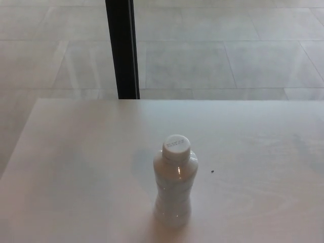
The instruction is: The robot uses its left hand to to lift the bottle kept on the middle of the desk and tilts it towards its right hand. It then uses its right hand to rotate its cap to open it and places the bottle and cap back on the desk
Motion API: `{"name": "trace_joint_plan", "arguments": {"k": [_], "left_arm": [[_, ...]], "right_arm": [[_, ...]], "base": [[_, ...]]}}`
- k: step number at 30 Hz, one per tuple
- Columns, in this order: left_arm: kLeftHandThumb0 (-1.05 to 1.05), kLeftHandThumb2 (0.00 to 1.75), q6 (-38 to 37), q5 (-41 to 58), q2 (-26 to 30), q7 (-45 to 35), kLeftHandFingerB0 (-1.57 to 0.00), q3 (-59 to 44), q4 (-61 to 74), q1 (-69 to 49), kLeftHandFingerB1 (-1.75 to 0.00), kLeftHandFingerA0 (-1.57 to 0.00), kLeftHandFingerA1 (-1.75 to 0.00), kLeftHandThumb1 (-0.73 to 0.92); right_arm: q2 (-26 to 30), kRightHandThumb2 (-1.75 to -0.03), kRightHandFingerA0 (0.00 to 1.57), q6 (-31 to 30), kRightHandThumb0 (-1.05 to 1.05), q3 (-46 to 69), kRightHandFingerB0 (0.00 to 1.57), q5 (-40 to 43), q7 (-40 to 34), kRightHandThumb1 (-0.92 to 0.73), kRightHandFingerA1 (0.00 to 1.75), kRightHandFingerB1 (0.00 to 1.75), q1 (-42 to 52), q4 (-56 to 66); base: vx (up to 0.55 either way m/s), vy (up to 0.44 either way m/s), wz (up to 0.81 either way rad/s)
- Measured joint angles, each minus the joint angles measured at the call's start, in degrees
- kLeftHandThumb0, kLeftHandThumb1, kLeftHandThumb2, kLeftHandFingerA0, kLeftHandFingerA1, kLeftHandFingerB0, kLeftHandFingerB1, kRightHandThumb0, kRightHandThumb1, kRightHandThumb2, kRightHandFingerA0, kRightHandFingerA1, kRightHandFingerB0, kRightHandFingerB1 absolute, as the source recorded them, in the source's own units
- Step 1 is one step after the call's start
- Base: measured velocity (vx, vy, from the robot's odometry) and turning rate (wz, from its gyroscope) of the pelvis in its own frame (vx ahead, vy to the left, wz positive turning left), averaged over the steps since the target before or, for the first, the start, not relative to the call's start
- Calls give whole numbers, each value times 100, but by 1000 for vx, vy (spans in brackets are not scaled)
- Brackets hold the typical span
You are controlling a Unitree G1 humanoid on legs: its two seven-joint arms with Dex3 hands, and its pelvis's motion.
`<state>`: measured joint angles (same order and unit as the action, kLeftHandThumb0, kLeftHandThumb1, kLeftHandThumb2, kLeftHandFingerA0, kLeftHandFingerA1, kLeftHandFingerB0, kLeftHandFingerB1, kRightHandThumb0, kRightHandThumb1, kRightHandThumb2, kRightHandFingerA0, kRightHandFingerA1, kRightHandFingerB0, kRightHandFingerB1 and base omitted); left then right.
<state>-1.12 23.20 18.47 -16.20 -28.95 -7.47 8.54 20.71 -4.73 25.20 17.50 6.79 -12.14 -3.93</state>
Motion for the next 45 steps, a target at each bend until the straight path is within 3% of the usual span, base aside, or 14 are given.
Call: {"name": "trace_joint_plan", "arguments": {"k": [10,17,18,19,20,21,22,23,25,26,29,30,32,45], "left_arm": [[-78,99,688,-192,-437,225,-7,1539,1432,-18,-41,-3,-51,57],[-78,101,1147,-234,-810,439,-5,2065,1720,-252,-39,-3,-51,59],[-79,64,1176,-263,-869,465,-7,2164,1718,-282,-36,0,-51,80],[-79,64,1258,-330,-1026,508,-7,2429,1711,-380,-36,0,-51,80],[-90,105,1272,-391,-1079,533,-8,2545,1656,-401,-37,0,-44,62],[-90,108,1273,-450,-1136,560,0,2644,1586,-409,-31,0,-39,64],[-90,108,1269,-528,-1188,584,0,2773,1478,-422,-31,0,-39,64],[-86,65,1268,-595,-1219,594,0,2866,1389,-438,-27,0,-28,82],[-86,65,1272,-746,-1223,617,0,3052,1248,-461,-27,0,-28,82],[-105,110,1272,-820,-1219,628,0,3128,1200,-464,-5,0,-19,70],[-101,101,1279,-1021,-988,594,0,3468,1129,-459,-7,0,-24,60],[-94,84,1281,-1123,-882,572,0,3629,1110,-455,-1,0,-15,52],[-99,99,1282,-1272,-723,547,0,3868,1091,-448,-6,0,-26,56],[-103,99,1545,-2286,-298,521,0,4999,1052,-108,0,0,-22,56]], "right_arm": [[-506,-67,25,-393,-77,-1253,26,-140,-28,-88,48,30,-105,993],[-640,-66,28,-698,-77,-1453,28,-194,-134,-85,51,30,-197,1252],[-680,-67,30,-730,-77,-1480,30,-195,-146,-84,52,30,-206,1267],[-767,-67,30,-815,-77,-1560,30,-194,-166,-84,52,30,-222,1301],[-811,-66,32,-853,-77,-1585,32,-196,-179,-84,52,30,-224,1308],[-854,-66,33,-886,-77,-1602,35,-199,-199,-84,53,31,-227,1309],[-917,-66,33,-926,-77,-1624,35,-203,-219,-84,53,31,-231,1310],[-958,-66,34,-956,-75,-1642,38,-205,-232,-83,56,32,-233,1311],[-1028,-66,34,-1023,-75,-1662,38,-210,-260,-83,56,32,-236,1319],[-1066,-66,37,-1056,-75,-1672,39,-216,-275,-83,57,32,-242,1325],[-1136,-78,37,-1093,-79,-1705,37,-245,-323,-69,59,39,-250,1334],[-1157,-74,38,-1106,-78,-1712,38,-257,-339,-71,58,37,-250,1335],[-1186,-65,39,-1121,-72,-1719,42,-279,-365,-81,59,33,-253,1335],[-1378,-65,42,-1178,-69,-1748,44,-427,-562,-80,63,34,-325,1334]], "base": [[0,0,0],[0,0,0],[0,0,0],[0,0,0],[0,0,0],[0,0,0],[0,0,0],[0,0,0],[0,0,0],[0,0,0],[0,0,0],[0,0,0],[0,0,0],[0,0,0]]}}
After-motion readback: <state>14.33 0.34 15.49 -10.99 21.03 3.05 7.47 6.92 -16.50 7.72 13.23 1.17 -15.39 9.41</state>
